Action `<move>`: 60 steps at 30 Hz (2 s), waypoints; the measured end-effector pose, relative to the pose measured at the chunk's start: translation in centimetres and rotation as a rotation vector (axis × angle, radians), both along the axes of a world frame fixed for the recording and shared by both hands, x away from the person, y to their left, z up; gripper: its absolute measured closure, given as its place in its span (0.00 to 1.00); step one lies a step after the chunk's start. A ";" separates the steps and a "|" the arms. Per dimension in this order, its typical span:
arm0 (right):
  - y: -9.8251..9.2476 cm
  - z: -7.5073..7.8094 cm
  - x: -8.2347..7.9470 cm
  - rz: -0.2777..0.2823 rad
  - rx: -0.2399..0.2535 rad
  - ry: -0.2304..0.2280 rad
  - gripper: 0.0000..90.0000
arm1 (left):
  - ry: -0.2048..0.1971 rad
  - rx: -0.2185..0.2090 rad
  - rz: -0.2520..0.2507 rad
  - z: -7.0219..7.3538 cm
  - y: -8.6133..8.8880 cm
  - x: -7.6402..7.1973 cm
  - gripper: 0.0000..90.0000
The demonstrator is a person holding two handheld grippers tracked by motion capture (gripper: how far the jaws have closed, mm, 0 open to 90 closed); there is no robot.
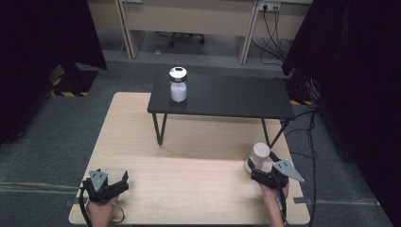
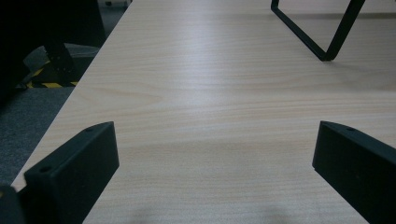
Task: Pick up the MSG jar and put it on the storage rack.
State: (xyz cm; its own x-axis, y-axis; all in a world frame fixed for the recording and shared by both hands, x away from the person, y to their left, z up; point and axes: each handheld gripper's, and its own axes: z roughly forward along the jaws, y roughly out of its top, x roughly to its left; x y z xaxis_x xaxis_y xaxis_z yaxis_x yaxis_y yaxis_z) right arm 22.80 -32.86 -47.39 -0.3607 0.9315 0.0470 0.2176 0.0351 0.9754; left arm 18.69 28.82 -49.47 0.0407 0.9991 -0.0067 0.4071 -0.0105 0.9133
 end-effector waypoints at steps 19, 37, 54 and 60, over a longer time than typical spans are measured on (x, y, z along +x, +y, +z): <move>1.0 0.5 0.6 -0.026 -0.026 -0.008 0.28 | 0.008 0.006 0.006 0.1 -0.2 0.1 0.00; 0.4 0.2 0.6 -0.027 -0.004 -0.020 0.37 | 0.009 -0.011 0.003 0.1 0.1 0.1 0.00; -0.3 3.0 -0.3 -0.044 -0.004 -0.032 0.38 | 0.004 -0.020 -0.007 0.0 0.3 0.1 0.00; -0.6 4.9 -0.4 -0.038 -0.017 -0.042 0.38 | 0.000 -0.025 -0.007 0.0 0.4 0.0 0.00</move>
State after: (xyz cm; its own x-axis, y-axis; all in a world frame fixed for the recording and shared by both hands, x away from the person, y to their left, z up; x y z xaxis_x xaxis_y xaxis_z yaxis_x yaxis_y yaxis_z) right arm 22.45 -33.43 -42.51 -0.3265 0.9451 0.0165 0.1780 0.0444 0.9830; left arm 18.70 29.20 -49.52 0.0475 0.9984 -0.0318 0.4072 0.0097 0.9133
